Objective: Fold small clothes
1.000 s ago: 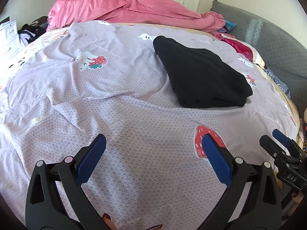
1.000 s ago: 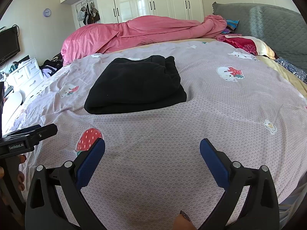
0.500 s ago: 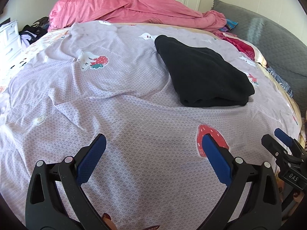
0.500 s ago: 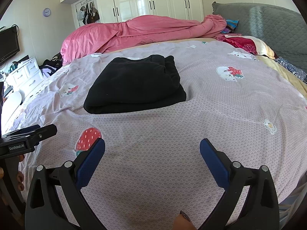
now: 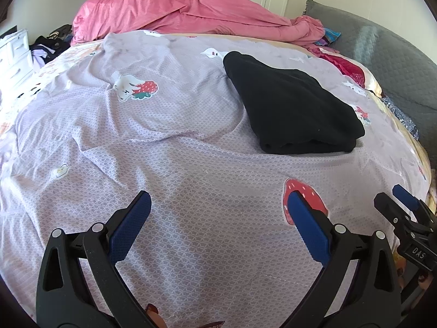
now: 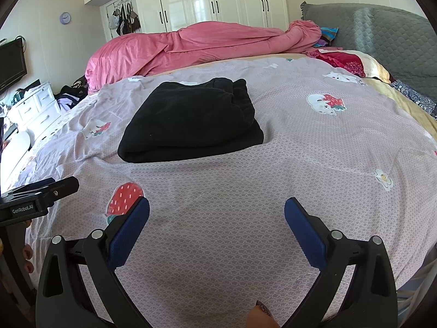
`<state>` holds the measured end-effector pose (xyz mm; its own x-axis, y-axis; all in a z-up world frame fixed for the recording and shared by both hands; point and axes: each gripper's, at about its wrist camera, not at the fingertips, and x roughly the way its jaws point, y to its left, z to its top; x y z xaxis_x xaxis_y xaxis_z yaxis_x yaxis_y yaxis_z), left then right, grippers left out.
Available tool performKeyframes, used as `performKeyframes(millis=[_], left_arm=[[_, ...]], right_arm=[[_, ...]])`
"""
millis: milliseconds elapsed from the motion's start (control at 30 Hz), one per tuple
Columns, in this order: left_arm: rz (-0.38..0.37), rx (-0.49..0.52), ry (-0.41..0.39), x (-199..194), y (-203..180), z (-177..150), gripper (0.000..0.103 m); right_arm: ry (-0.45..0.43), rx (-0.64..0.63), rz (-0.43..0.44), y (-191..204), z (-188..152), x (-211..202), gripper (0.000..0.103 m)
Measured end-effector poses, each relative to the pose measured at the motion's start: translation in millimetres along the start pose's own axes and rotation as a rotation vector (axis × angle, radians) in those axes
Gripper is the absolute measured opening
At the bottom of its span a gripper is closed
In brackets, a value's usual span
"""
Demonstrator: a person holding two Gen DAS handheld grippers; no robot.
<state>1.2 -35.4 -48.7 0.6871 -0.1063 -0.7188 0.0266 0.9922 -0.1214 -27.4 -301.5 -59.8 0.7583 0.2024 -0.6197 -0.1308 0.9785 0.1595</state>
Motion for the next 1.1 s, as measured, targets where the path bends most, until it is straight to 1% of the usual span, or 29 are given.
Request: performKeyframes(millis=[233,333,400,467,567,633,700,767,800,833,867,967,1000,1033,1067,1100], left_arm=[[0.021,0.031,-0.018,-3,-6,0,0.094],[-0.001,0.038,-0.010,-4,-8,0,0.094],[-0.010,0.042,0.005,-4,-8,1,0.094],[-0.011,0.043,0.014,-3,-9,2,0.094],[0.002,0.021,0.020,-6,-2,5,0.094],[0.009,-0.007,0.022,-8,12,10,0.094],[0.011,-0.048,0.033,-11,32,15,0.094],[0.045,-0.081,0.046,-14,60,24,0.094],[0.073,-0.111,0.052,-15,82,29,0.094],[0.096,-0.141,0.057,-16,104,34,0.094],[0.139,-0.192,0.052,-20,136,40,0.094],[0.265,-0.282,0.035,-30,202,49,0.094],[0.331,-0.310,0.020,-35,229,52,0.094],[0.377,-0.335,0.009,-39,250,53,0.094],[0.410,-0.363,0.007,-42,272,53,0.094],[0.467,-0.401,0.019,-44,302,53,0.094]], right_arm=[[-0.001,0.003,-0.006,0,0,0,0.099],[-0.009,0.013,-0.024,-2,0,-3,0.099],[-0.034,0.040,-0.050,-8,2,-10,0.099],[-0.070,0.089,-0.067,-19,4,-21,0.099],[-0.133,0.169,-0.129,-44,8,-48,0.099],[-0.169,0.232,-0.182,-71,8,-72,0.099],[-0.186,0.297,-0.256,-103,4,-94,0.099],[-0.187,0.341,-0.378,-137,-6,-115,0.099],[-0.184,0.366,-0.475,-160,-14,-128,0.099],[-0.178,0.388,-0.549,-180,-23,-137,0.099],[-0.151,0.434,-0.654,-209,-35,-150,0.099],[-0.086,0.568,-0.833,-274,-70,-175,0.099],[-0.061,0.629,-0.900,-301,-86,-186,0.099],[-0.034,0.679,-0.960,-321,-100,-195,0.099],[-0.006,0.748,-1.027,-346,-117,-207,0.099],[0.009,0.790,-1.064,-359,-131,-214,0.099]])
